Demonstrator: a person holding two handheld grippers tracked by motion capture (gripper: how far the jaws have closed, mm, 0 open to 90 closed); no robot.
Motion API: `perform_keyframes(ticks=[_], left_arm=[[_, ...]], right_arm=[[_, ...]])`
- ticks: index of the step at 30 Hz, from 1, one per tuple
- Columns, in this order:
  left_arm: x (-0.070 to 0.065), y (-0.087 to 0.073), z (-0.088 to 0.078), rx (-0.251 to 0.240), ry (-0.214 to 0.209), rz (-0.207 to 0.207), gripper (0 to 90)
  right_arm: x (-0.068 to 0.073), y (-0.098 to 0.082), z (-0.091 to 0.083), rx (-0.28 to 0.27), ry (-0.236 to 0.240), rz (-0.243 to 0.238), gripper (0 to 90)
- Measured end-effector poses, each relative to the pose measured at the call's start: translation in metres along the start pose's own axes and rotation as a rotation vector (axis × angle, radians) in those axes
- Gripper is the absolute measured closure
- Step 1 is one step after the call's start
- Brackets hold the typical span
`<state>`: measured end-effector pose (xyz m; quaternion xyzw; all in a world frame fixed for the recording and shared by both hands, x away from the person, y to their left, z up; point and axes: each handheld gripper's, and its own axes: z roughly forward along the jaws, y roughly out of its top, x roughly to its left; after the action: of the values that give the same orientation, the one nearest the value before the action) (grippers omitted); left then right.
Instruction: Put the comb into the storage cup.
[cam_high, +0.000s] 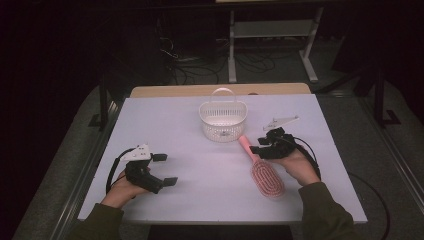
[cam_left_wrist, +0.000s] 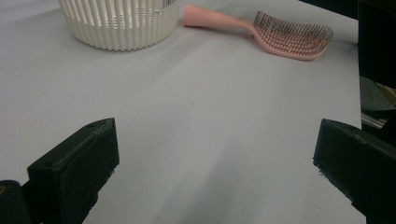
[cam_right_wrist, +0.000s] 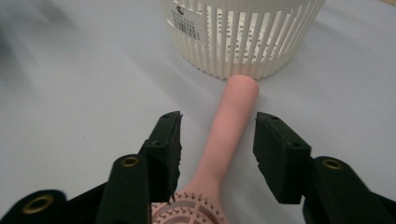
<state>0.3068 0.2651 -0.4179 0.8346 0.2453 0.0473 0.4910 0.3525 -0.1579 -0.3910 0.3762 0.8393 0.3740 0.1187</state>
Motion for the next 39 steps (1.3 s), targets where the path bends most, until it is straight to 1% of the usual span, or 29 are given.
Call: perform_keyframes(ticks=[4,5,8,9,10,14,15,18,19,24,32,33,39], left_arm=[[0.0,0.0,0.0,-0.001,0.0,0.002,1.0],[-0.001,0.0,0.0,-0.004,0.002,0.003,3.3],[-0.001,0.0,0.0,-0.007,0.001,0.003,3.4],[-0.001,0.0,0.0,-0.009,-0.001,0.002,3.5],[-0.001,0.0,0.0,-0.009,-0.001,0.002,3.5],[-0.001,0.0,0.0,-0.008,0.0,0.002,3.5],[-0.001,0.0,0.001,-0.009,0.001,0.0,3.5],[-0.001,-0.001,0.0,-0.009,0.001,0.001,3.4],[-0.001,-0.001,0.0,-0.009,0.002,0.001,3.4],[-0.001,-0.001,0.0,-0.011,0.003,-0.002,3.4],[-0.001,-0.001,0.0,-0.015,0.0,-0.004,3.4],[-0.001,-0.001,0.0,-0.013,0.0,-0.004,3.4],[-0.001,-0.001,0.0,-0.013,0.0,-0.004,3.4]], right_arm=[[0.0,0.002,0.002,0.01,0.006,-0.004,57.8],[0.0,0.003,0.005,0.018,0.001,-0.006,60.8],[0.0,0.004,0.006,0.024,0.003,-0.007,63.1],[0.0,0.005,0.008,0.031,0.001,-0.008,66.7],[0.0,0.005,0.008,0.031,0.001,-0.008,66.7],[-0.001,0.008,0.012,0.045,-0.003,-0.011,75.9],[-0.001,0.01,0.013,0.042,-0.003,-0.018,81.2],[-0.002,0.012,0.016,0.04,0.004,-0.017,88.0],[-0.003,0.013,0.018,0.041,0.005,-0.024,88.9],[-0.004,0.016,0.023,0.047,0.009,-0.022,89.1],[-0.005,0.025,0.034,0.053,0.026,-0.032,89.2],[-0.004,0.027,0.039,0.061,0.027,-0.039,89.2],[-0.004,0.034,0.05,0.08,0.024,-0.054,89.2]])
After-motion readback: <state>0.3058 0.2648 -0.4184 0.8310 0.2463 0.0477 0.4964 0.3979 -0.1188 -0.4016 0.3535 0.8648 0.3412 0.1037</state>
